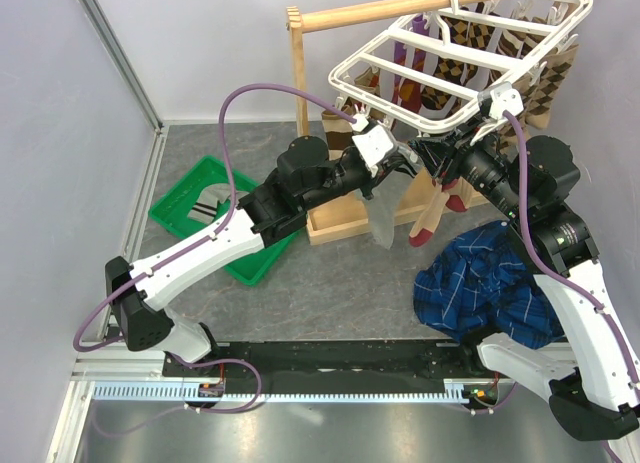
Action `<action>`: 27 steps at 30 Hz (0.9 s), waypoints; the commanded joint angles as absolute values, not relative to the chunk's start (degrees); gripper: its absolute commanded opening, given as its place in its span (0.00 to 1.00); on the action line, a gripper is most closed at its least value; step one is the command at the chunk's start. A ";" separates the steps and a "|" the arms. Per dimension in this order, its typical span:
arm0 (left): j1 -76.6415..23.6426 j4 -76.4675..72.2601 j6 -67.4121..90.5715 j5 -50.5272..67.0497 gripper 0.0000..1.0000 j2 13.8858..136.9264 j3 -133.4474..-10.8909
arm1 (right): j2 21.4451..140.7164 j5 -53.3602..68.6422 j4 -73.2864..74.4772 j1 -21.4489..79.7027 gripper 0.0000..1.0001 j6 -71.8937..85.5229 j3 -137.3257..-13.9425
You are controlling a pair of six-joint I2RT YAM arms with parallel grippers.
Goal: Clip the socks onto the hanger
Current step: Clamp the sock onto the hanger.
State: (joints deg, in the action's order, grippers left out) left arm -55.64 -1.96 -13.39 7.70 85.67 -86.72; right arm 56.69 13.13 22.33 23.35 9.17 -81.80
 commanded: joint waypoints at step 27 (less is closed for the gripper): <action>-55.99 -8.61 -13.89 5.18 0.02 82.27 -83.24 | 56.07 10.81 25.75 23.47 0.00 9.40 -82.44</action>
State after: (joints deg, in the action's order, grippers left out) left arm -55.64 -4.86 -13.37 6.04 85.01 -84.49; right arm 56.23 11.53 22.65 23.38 9.17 -81.80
